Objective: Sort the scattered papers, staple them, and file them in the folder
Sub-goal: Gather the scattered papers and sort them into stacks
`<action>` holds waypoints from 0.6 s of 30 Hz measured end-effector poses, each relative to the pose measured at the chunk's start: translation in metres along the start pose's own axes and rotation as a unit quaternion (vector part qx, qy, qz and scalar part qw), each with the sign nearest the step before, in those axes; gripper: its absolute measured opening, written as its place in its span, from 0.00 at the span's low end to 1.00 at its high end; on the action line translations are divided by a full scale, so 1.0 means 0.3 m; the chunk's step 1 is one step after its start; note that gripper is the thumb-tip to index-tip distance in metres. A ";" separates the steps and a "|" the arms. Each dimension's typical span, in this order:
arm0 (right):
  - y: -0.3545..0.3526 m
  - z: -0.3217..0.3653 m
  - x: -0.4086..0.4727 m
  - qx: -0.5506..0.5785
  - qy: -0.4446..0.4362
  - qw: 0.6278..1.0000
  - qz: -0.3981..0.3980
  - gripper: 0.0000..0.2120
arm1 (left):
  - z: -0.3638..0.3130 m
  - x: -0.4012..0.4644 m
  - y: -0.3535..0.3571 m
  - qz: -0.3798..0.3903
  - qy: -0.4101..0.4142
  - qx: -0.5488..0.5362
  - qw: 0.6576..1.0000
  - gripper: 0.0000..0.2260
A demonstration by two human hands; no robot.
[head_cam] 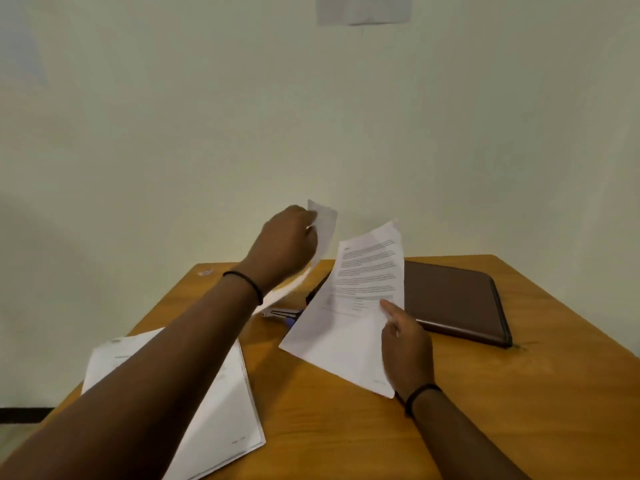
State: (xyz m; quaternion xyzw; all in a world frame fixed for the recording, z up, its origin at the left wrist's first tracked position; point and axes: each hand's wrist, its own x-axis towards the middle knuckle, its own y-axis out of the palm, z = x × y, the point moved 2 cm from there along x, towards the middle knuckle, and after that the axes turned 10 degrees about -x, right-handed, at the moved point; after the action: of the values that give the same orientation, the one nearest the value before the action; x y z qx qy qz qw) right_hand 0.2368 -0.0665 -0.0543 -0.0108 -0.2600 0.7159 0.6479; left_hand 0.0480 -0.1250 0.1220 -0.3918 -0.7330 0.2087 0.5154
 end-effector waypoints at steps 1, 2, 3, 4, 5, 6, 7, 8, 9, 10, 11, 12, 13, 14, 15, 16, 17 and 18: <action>-0.011 0.020 -0.017 0.018 0.000 1.000 0.005 0.20 | -0.049 0.003 -0.010 0.019 -0.024 -0.041 0.999 0.12; -0.004 0.025 -0.033 0.036 0.002 0.999 0.016 0.22 | -0.075 0.002 -0.002 0.038 -0.062 -0.105 0.992 0.11; -0.016 0.038 -0.052 0.052 0.007 0.998 0.020 0.22 | -0.119 0.004 0.004 0.056 -0.105 -0.183 0.976 0.12; -0.023 0.047 -0.069 0.064 0.012 0.998 0.022 0.23 | -0.151 0.002 0.017 0.071 -0.150 -0.256 0.952 0.11; -0.033 0.055 -0.083 0.074 0.022 0.997 0.025 0.22 | -0.176 0.000 0.037 0.085 -0.192 -0.319 0.924 0.11; -0.051 0.056 -0.098 0.088 0.033 0.995 0.029 0.21 | -0.198 -0.008 0.066 0.099 -0.224 -0.362 0.900 0.11; -0.061 0.054 -0.107 0.106 0.046 0.993 0.035 0.19 | -0.213 -0.022 0.096 0.117 -0.246 -0.392 0.878 0.11; -0.082 0.053 -0.118 0.136 0.061 0.988 0.043 0.14 | -0.231 -0.043 0.128 0.136 -0.259 -0.412 0.863 0.12; -0.098 0.059 -0.128 0.174 0.077 0.980 0.059 0.12 | -0.238 -0.062 0.161 0.151 -0.273 -0.429 0.848 0.14; -0.109 0.063 -0.131 0.196 0.090 0.974 0.068 0.13 | -0.236 -0.080 0.191 0.163 -0.287 -0.444 0.833 0.16; -0.127 0.066 -0.135 0.200 0.093 0.973 0.074 0.15 | -0.242 -0.095 0.220 0.173 -0.301 -0.455 0.820 0.18; -0.136 0.071 -0.137 0.183 0.092 0.976 0.075 0.12 | -0.242 -0.108 0.237 0.183 -0.313 -0.464 0.808 0.20; -0.148 0.066 -0.135 0.155 0.089 0.981 0.069 0.07 | -0.247 -0.116 0.259 0.192 -0.322 -0.472 0.798 0.21; -0.153 0.066 -0.135 0.127 0.082 0.986 0.065 0.03 | -0.246 -0.119 0.271 0.195 -0.324 -0.476 0.794 0.22; -0.158 0.058 -0.129 0.107 0.081 0.989 0.059 0.08 | -0.245 -0.119 0.280 0.195 -0.315 -0.471 0.801 0.22; -0.165 0.048 -0.125 0.108 0.086 0.989 0.054 0.12 | -0.246 -0.120 0.283 0.187 -0.298 -0.451 0.821 0.21; -0.170 0.039 -0.119 0.125 0.098 0.986 0.049 0.16 | -0.238 -0.121 0.279 0.167 -0.273 -0.418 0.850 0.17; -0.175 0.030 -0.118 0.152 0.112 0.981 0.044 0.20 | -0.218 -0.124 0.277 0.134 -0.254 -0.372 0.883 0.13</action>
State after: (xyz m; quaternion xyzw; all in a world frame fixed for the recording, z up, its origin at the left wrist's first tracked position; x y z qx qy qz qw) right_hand 0.2876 -0.1015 -0.0376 -0.0037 -0.0728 0.7692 0.6348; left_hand 0.1439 -0.1105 0.0660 -0.5826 -0.8031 0.0803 0.0956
